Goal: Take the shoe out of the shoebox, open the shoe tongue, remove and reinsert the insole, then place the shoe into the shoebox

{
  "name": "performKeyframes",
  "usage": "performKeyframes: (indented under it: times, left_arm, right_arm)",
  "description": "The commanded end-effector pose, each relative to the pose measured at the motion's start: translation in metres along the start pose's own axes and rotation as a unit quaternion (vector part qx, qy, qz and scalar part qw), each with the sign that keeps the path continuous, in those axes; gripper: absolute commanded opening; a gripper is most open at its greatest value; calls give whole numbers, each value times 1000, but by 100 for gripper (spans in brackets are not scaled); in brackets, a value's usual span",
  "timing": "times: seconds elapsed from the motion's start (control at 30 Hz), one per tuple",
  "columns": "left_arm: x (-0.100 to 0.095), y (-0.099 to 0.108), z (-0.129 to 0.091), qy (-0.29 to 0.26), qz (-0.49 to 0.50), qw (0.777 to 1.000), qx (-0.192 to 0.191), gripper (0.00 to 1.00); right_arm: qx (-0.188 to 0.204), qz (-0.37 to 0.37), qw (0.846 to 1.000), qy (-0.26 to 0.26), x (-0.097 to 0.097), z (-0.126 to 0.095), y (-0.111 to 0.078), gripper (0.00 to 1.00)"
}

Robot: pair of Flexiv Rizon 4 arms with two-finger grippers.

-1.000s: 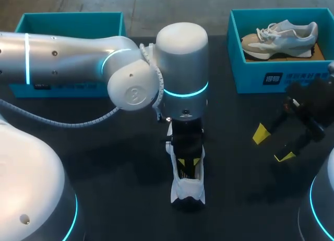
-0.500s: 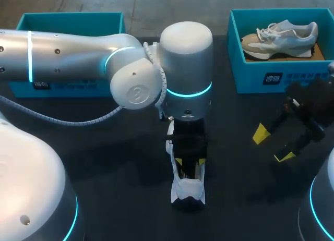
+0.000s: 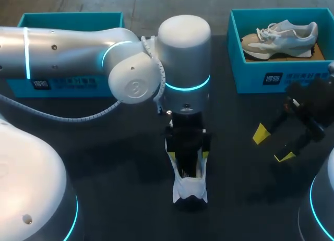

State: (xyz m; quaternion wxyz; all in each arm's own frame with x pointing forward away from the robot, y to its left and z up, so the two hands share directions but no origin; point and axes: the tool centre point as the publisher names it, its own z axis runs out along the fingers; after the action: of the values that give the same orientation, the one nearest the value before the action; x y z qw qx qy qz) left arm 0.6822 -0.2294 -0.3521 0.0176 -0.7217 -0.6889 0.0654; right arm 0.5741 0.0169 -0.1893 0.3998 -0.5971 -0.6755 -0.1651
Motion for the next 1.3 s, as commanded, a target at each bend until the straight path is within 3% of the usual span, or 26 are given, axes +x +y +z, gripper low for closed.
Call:
performKeyframes:
  times: [0.03, 0.37, 1.17, 1.23, 1.3]
  left_arm:
    - [6, 4, -3, -6, -1, 1000, 2, 87]
    - [9, 19, -10, -16, -13, 1000, -1, 86]
    - [22, 48, -55, -31, -30, 998, -47, 75]
    - [22, 52, -61, -38, -36, 997, -52, 72]
    - [21, 55, -66, -43, -39, 997, -55, 62]
  right_arm:
    - [-1, 1, 1000, -1, -1, 1, -1, 100]
    - [-1, 1, 1000, -1, -1, 1, -1, 100]
    - [-1, 1, 1000, -1, -1, 1, -1, 100]
    - [-1, 1, 1000, -1, -1, 1, -1, 100]
    - [-1, 1, 1000, -1, -1, 1, -1, 100]
